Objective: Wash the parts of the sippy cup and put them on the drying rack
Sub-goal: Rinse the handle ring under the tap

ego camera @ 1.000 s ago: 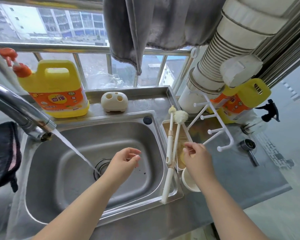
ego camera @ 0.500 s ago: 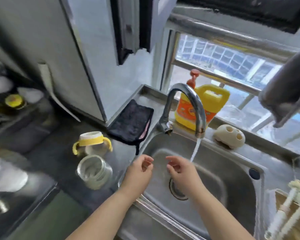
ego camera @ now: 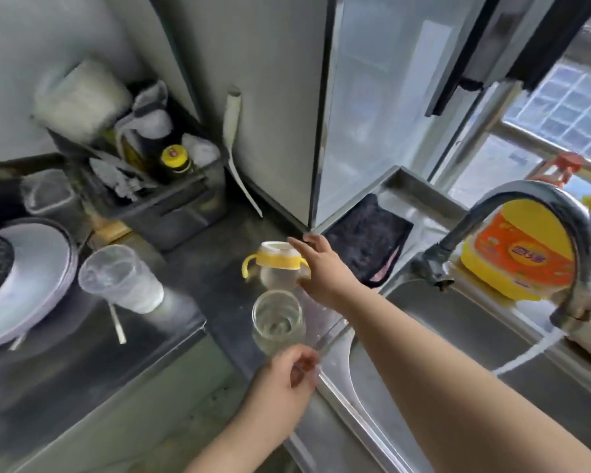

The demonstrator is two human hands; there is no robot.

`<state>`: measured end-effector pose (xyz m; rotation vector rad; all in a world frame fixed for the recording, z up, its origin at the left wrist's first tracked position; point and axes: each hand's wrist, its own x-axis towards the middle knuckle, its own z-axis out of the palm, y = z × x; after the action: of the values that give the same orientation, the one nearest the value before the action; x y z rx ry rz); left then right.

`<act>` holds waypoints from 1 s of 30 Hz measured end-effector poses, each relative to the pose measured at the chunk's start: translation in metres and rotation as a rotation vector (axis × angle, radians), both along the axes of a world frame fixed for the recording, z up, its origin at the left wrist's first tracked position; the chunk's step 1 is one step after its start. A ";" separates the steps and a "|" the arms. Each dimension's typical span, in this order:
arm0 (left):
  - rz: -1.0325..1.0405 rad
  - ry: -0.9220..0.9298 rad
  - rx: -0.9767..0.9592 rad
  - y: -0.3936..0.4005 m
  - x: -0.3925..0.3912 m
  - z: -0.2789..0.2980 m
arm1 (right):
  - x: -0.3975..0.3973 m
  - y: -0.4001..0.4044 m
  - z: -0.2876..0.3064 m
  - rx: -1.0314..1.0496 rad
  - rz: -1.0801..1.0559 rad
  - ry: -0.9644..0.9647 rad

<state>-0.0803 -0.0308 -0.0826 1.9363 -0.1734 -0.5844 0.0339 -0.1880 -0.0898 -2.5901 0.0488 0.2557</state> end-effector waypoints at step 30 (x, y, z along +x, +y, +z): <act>-0.286 0.584 -0.356 -0.207 -0.022 0.009 | -0.232 -0.117 0.013 0.604 -1.043 -0.198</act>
<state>-0.1027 -0.2380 -0.0733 1.3421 -0.1682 -1.1965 -0.1981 -0.3050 -0.0764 -1.6901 1.0302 -0.3256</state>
